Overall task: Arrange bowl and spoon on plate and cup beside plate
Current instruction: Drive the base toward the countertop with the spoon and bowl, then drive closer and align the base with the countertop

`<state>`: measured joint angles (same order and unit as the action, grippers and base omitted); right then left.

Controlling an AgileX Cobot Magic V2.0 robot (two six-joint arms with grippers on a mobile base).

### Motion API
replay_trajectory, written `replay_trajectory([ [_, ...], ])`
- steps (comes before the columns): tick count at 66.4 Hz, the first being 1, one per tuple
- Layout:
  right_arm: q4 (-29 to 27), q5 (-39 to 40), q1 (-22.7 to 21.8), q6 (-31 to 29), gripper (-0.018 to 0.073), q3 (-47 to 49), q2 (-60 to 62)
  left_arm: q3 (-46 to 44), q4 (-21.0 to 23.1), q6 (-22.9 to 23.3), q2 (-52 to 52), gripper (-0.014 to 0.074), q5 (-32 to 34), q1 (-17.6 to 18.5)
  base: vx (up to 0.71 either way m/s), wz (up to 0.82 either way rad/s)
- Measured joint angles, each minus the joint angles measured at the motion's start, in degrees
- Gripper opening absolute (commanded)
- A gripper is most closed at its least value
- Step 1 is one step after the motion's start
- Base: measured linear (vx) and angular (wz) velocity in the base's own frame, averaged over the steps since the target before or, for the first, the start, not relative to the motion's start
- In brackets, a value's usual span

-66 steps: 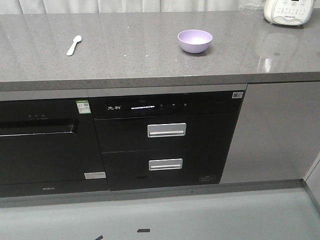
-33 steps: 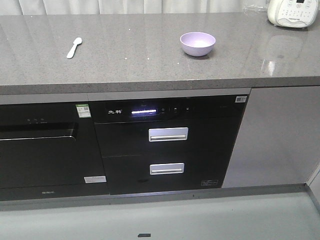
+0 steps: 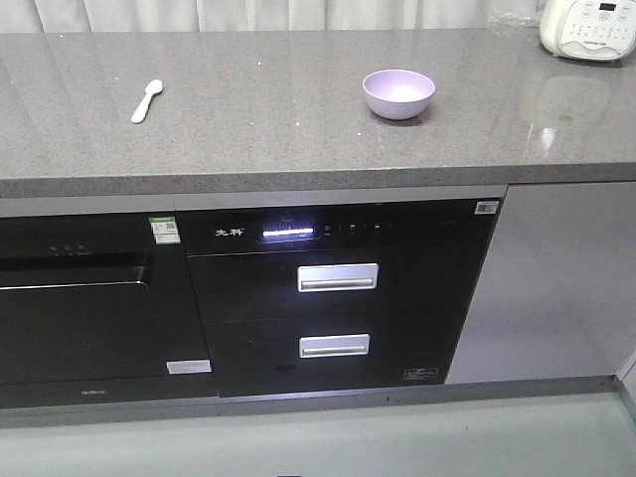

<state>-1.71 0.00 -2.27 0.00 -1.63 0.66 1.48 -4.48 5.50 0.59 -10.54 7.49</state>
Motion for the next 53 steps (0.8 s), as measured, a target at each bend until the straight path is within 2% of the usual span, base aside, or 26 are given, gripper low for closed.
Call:
replay_trajectory([
  [53, 0.0, 0.0, 0.0, 0.0, -0.0003, 0.0, 0.0, 0.0, 0.0, 0.0, 0.0, -0.0006, 0.0, 0.0, 0.08, 0.01],
])
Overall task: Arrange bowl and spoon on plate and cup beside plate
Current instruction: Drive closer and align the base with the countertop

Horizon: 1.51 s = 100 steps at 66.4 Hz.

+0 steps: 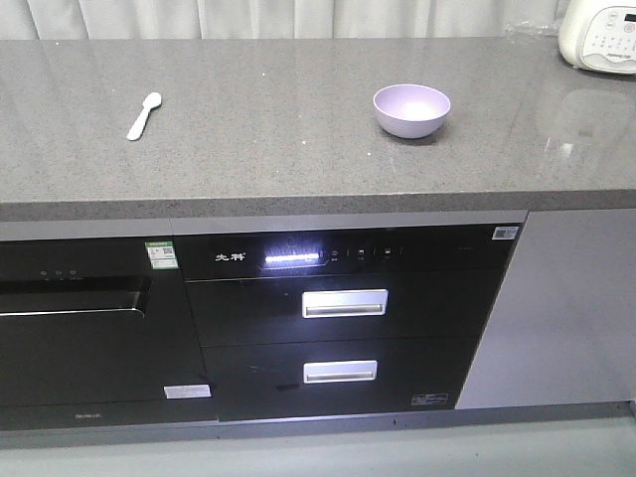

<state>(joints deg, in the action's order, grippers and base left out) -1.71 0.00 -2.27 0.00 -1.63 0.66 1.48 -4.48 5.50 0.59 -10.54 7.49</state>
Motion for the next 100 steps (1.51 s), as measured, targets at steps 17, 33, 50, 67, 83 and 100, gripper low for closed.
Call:
replay_trajectory([
  [17, 0.0, 0.0, 0.0, 0.0, -0.0003, 0.0, 0.0, 0.0, 0.0, 0.0, 0.0, -0.0006, 0.0, 0.0, 0.09, 0.01],
  [33, 0.0, 0.0, 0.0, 0.0, -0.0003, 0.0, 0.0, 0.0, 0.0, 0.0, 0.0, -0.0006, 0.0, 0.0, 0.08, 0.01],
  [50, 0.0, 0.0, 0.0, 0.0, -0.0003, 0.0, 0.0, 0.0, 0.0, 0.0, 0.0, -0.0006, 0.0, 0.0, 0.08, 0.02],
  [67, 0.0, 0.0, 0.0, 0.0, -0.0003, 0.0, 0.0, 0.0, 0.0, 0.0, 0.0, -0.0006, 0.0, 0.0, 0.08, 0.02],
  [83, 0.0, 0.0, 0.0, 0.0, -0.0003, 0.0, 0.0, 0.0, 0.0, 0.0, 0.0, -0.0006, 0.0, 0.0, 0.08, 0.02],
  [100, 0.0, 0.0, 0.0, 0.0, -0.0003, 0.0, 0.0, 0.0, 0.0, 0.0, 0.0, -0.0006, 0.0, 0.0, 0.06, 0.01],
])
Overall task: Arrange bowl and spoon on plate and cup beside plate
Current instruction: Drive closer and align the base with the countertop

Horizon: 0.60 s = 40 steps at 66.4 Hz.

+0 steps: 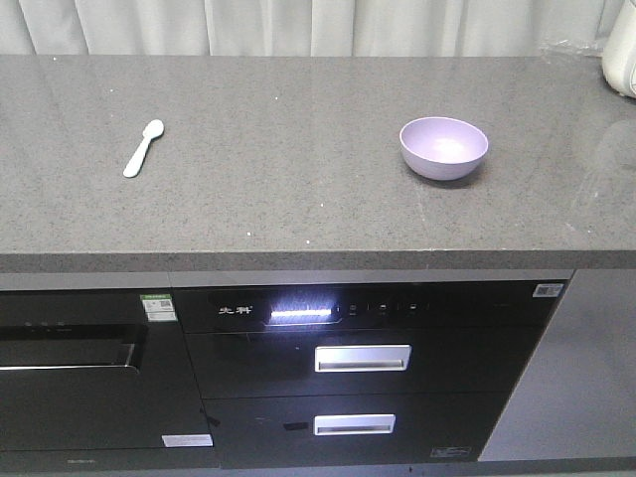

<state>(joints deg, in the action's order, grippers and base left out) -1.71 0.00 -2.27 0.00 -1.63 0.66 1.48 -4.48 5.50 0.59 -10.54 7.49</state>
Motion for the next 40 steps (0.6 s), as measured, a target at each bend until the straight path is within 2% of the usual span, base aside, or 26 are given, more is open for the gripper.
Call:
replay_trajectory([
  [40, 0.0, 0.0, 0.0, 0.0, -0.0003, 0.0, 0.0, 0.0, 0.0, 0.0, 0.0, -0.0006, 0.0, 0.0, 0.03, 0.0],
])
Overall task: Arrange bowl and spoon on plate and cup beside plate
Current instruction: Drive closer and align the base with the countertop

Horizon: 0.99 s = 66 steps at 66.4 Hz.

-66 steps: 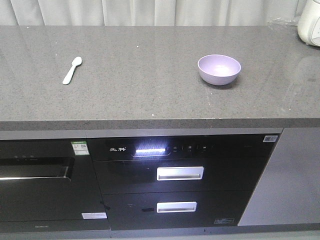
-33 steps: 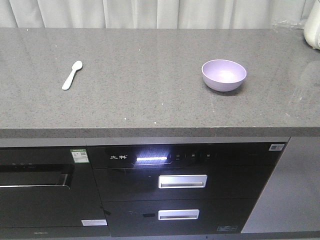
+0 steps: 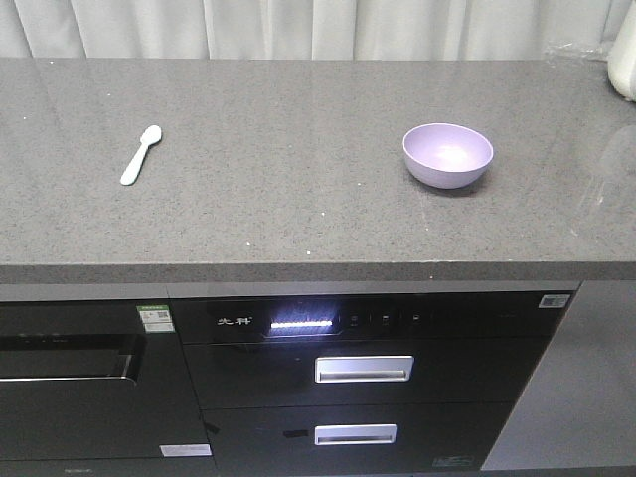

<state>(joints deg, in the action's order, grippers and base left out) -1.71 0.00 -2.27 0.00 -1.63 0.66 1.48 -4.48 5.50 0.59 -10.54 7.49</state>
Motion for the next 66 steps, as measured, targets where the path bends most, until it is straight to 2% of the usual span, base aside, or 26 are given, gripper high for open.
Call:
replay_trajectory([
  [66, 0.0, 0.0, 0.0, 0.0, -0.0003, 0.0, 0.0, 0.0, 0.0, 0.0, 0.0, -0.0006, 0.0, 0.0, 0.05, -0.01],
])
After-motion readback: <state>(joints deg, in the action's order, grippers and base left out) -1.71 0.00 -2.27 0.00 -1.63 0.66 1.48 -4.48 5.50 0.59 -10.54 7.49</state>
